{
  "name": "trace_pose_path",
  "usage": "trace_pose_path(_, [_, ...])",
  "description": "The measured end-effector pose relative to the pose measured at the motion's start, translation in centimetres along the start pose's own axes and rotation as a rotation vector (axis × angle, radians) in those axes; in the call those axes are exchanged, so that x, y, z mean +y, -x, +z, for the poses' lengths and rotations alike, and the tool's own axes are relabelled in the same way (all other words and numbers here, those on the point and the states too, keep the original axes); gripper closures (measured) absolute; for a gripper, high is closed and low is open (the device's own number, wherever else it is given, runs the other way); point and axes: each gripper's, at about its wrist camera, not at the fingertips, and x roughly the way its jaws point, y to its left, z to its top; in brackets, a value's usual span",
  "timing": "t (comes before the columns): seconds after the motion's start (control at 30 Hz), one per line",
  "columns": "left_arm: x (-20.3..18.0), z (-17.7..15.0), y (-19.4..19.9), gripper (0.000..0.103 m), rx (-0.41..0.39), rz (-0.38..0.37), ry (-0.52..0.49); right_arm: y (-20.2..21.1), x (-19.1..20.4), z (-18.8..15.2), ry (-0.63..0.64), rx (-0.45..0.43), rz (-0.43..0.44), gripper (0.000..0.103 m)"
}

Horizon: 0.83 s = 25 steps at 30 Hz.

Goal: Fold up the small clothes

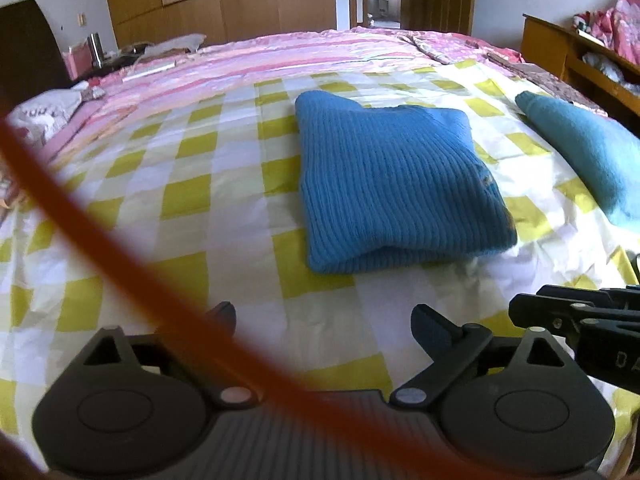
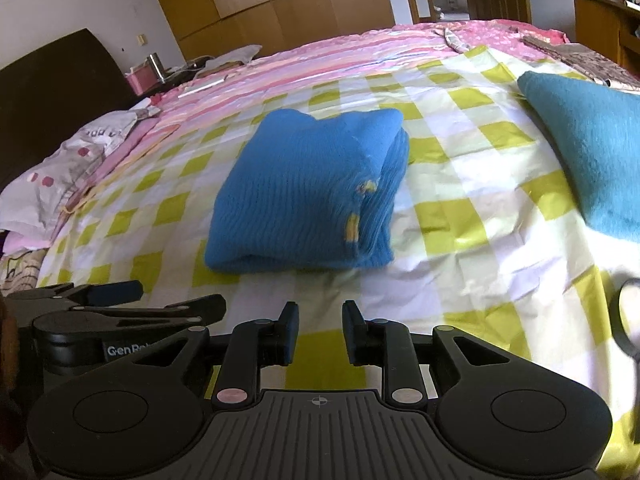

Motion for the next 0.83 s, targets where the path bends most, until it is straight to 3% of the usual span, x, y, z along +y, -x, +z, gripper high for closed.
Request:
trace_pose_path(0.3, [-0.6,-0.6,1.4,0.002,-0.036,-0.009,-0.019,0.9,0.3,-1.2,-0.009,0.0,0.003,0.078])
trace_pose_path(0.83, [-0.6,-1.2,1.2,0.002,-0.026,-0.01,-0.006,0.8,0.2,-1.7,-0.022,0.009,0.0,0.078])
